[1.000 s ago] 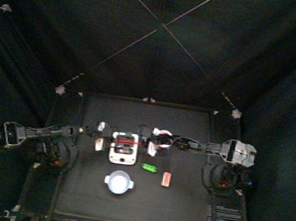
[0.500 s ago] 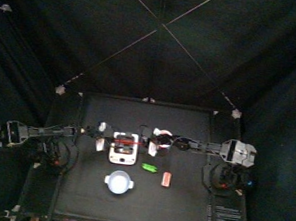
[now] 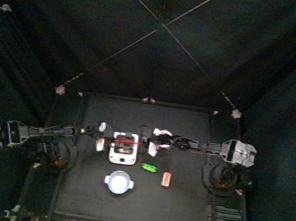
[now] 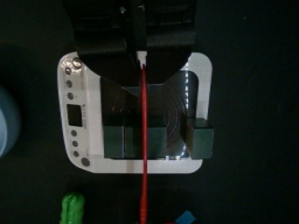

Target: Cut sushi roll

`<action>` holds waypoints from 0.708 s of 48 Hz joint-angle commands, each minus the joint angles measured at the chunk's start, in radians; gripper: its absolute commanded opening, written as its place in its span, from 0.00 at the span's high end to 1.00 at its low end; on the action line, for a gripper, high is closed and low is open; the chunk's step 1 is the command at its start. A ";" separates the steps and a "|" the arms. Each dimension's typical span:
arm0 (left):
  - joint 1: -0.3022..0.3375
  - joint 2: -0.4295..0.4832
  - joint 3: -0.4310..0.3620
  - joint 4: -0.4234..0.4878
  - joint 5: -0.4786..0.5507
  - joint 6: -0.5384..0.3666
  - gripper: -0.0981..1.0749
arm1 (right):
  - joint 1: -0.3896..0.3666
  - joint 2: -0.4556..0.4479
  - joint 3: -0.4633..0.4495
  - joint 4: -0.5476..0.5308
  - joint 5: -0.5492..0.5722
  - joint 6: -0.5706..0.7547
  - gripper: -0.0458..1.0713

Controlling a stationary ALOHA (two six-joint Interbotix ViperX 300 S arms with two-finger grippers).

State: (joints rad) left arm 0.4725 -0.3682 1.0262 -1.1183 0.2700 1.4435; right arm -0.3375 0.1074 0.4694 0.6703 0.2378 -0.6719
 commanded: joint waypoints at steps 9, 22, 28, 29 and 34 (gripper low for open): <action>0.000 0.000 -0.014 -0.003 -0.002 -0.003 0.64 | -0.003 -0.038 -0.009 0.003 -0.011 0.006 0.73; 0.002 0.006 -0.011 -0.009 -0.002 -0.003 0.64 | -0.002 -0.032 -0.009 0.000 -0.009 0.006 0.73; 0.002 0.018 -0.012 -0.009 -0.002 -0.003 0.64 | -0.002 -0.031 -0.009 0.002 -0.009 0.006 0.73; 0.002 0.020 -0.012 -0.009 -0.002 -0.003 0.64 | 0.000 -0.031 -0.009 0.002 -0.009 0.006 0.73; 0.002 0.035 -0.015 -0.009 -0.002 -0.003 0.64 | 0.000 -0.031 -0.009 0.000 -0.009 0.006 0.73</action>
State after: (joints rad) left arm 0.4725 -0.3421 1.0262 -1.1229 0.2700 1.4419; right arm -0.3344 0.1074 0.4694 0.6673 0.2378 -0.6719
